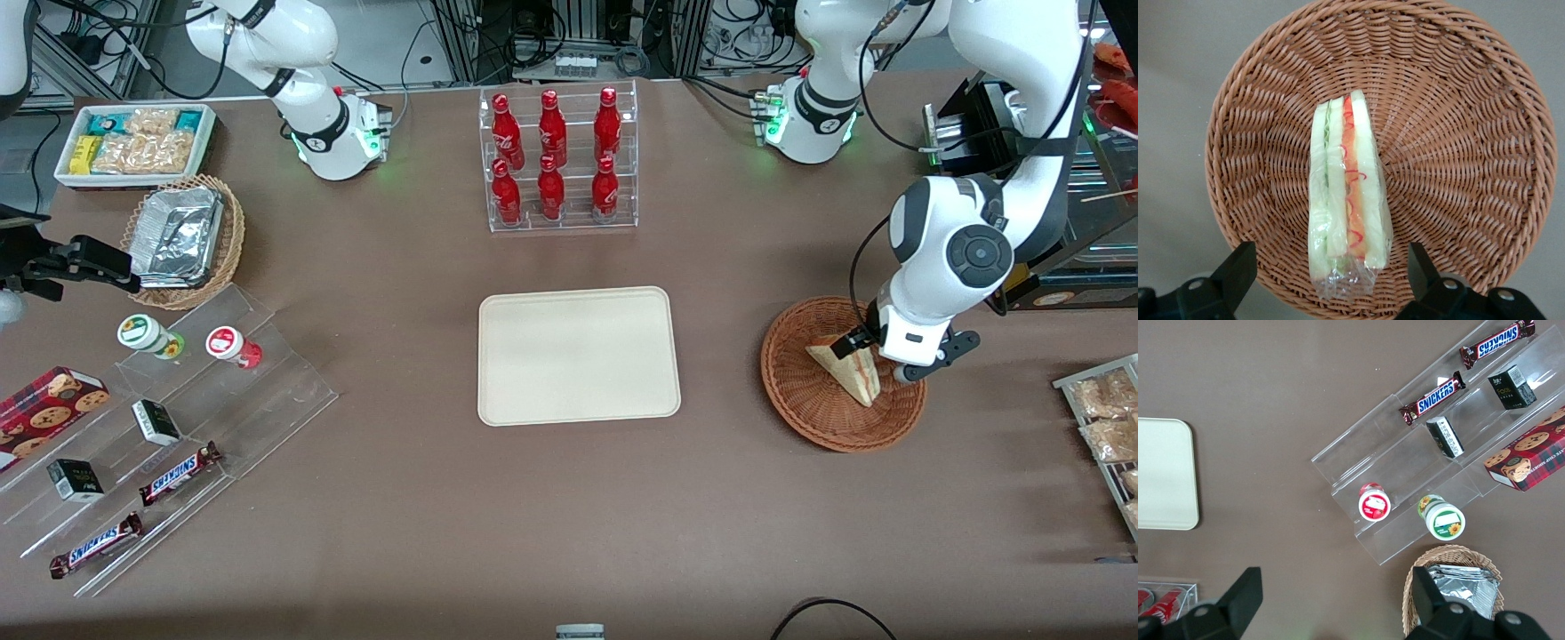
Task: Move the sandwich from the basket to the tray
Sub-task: 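Lower the open left gripper around the wrapped sandwich in the basket, then close the left gripper on the sandwich and lift it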
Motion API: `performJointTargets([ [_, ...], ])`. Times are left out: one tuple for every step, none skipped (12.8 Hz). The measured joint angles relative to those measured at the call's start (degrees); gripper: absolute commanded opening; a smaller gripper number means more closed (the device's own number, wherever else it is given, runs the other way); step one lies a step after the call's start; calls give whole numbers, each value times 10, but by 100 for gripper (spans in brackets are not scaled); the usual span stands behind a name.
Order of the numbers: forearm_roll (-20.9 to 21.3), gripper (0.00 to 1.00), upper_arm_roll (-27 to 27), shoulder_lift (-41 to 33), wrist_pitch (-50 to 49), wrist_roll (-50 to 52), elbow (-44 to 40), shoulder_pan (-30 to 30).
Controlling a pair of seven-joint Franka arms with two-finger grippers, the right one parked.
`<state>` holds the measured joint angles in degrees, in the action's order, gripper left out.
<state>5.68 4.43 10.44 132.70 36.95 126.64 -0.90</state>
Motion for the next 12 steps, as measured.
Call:
performJointTargets([
  [0,100,0,6,9,0,0,0],
  [0,100,0,14,19,1,1,0],
  [0,100,0,21,30,1,1,0],
  [0,100,0,28,37,2,1,0],
  [0,100,0,35,45,3,1,0],
  [0,100,0,41,51,5,1,0],
  [0,96,0,47,55,6,1,0],
  [0,62,-1,51,60,6,1,0],
  [0,25,-1,55,62,7,1,0],
  [0,0,-1,56,63,11,1,0],
  [0,0,-1,56,63,15,1,1],
  [0,0,-1,56,63,16,1,1],
])
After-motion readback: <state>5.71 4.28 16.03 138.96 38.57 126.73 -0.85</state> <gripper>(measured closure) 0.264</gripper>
